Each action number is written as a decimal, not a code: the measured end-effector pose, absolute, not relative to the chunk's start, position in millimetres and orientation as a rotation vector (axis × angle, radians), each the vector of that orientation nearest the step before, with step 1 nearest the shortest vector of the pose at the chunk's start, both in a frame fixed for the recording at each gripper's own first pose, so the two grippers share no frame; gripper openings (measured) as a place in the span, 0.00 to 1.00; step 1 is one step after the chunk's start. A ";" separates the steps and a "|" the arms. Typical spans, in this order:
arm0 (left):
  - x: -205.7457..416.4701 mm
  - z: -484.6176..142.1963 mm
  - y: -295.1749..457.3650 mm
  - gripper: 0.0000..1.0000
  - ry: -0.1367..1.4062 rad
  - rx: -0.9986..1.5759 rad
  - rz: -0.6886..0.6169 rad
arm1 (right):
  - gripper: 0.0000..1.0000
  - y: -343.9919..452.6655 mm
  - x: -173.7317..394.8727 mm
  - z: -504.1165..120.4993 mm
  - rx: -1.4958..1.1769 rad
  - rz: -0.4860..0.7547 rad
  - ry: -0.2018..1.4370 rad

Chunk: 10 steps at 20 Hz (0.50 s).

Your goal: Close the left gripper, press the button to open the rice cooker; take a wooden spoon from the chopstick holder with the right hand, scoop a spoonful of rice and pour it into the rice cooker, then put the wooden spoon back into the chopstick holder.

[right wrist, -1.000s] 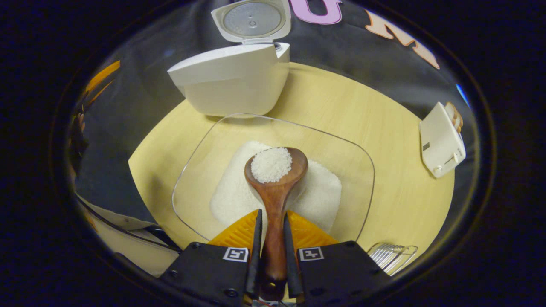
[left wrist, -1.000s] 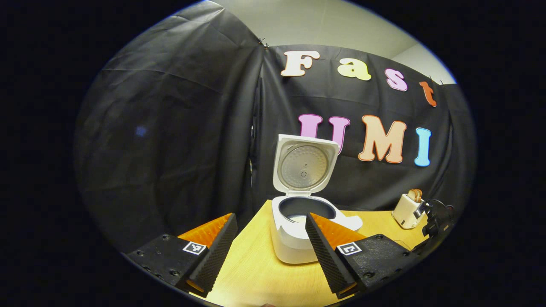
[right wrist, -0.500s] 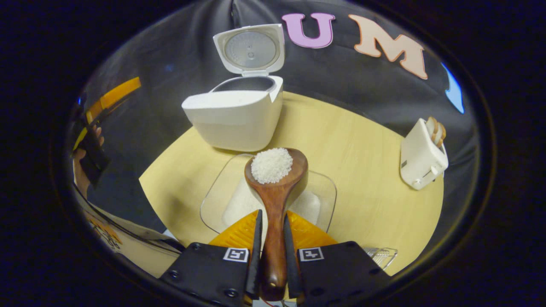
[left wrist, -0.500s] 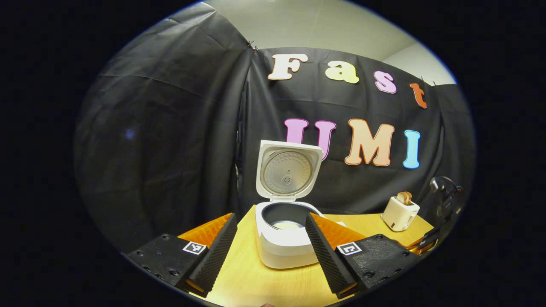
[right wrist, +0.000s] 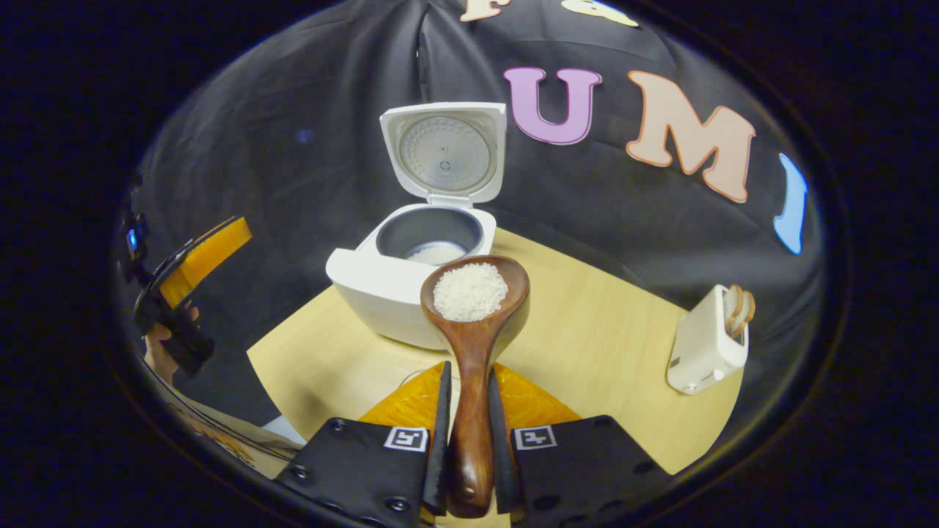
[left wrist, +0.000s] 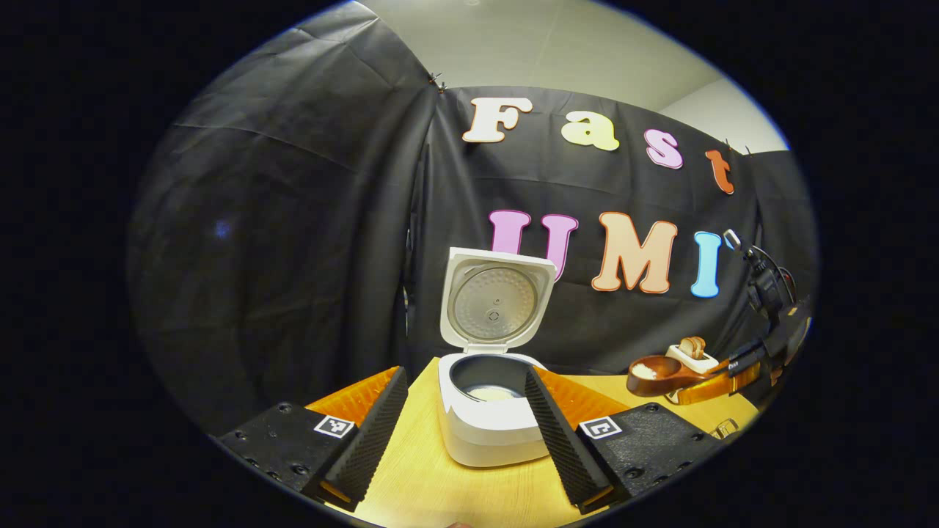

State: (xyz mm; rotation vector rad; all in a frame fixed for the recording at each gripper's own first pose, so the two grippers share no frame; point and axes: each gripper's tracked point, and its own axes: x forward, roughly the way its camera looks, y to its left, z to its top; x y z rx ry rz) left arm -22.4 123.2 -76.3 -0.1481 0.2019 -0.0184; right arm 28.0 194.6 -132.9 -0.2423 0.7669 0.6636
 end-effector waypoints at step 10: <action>-31.3 -91.4 162.4 0.95 0.232 -0.171 0.036 | 0.30 286.2 116.1 -137.6 -0.377 0.689 0.661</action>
